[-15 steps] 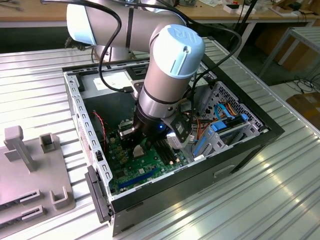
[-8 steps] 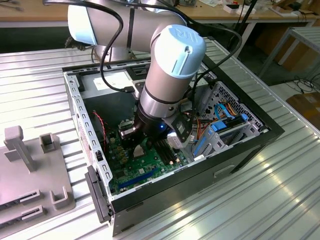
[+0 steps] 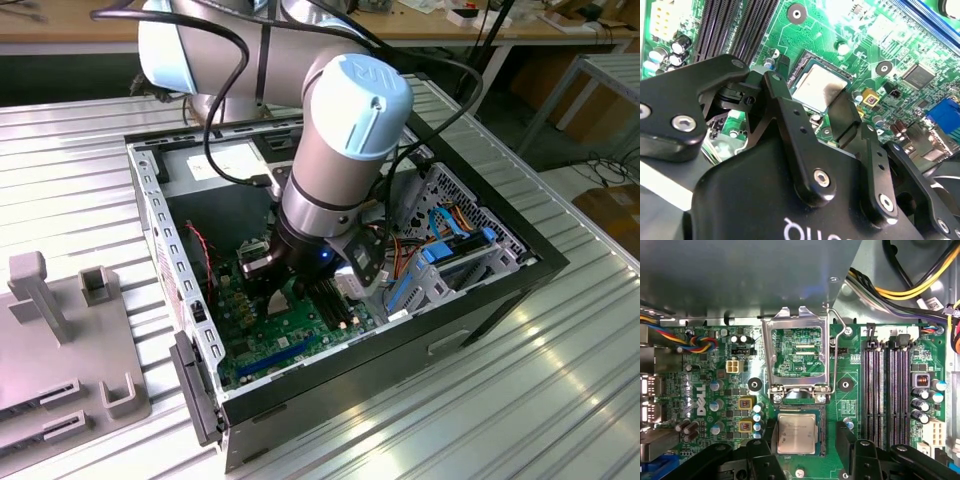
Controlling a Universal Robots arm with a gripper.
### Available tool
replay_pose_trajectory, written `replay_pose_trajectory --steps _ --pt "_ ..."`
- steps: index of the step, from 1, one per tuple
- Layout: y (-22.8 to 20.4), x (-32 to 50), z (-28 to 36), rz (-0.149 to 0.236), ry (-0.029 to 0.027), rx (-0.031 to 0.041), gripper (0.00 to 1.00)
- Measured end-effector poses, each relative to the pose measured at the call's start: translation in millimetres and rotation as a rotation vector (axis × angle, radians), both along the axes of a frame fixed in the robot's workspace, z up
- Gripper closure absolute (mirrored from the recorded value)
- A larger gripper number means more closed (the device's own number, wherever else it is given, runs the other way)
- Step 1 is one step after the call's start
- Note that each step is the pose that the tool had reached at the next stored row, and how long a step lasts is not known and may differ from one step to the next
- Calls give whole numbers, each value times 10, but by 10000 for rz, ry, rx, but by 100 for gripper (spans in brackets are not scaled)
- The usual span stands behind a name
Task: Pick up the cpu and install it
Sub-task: 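Place the cpu into insertion slot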
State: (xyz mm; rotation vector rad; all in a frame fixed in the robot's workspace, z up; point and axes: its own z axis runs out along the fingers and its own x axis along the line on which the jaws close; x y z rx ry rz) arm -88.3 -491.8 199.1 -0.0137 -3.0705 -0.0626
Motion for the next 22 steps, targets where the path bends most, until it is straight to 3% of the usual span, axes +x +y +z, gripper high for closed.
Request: replay_pose_trajectory --steps 9,14,22 --pt "1 35 -10 -17 -8 7 41" --pt "1 36 42 -15 -6 6 41" --pt "1 29 50 -26 -6 9 41"
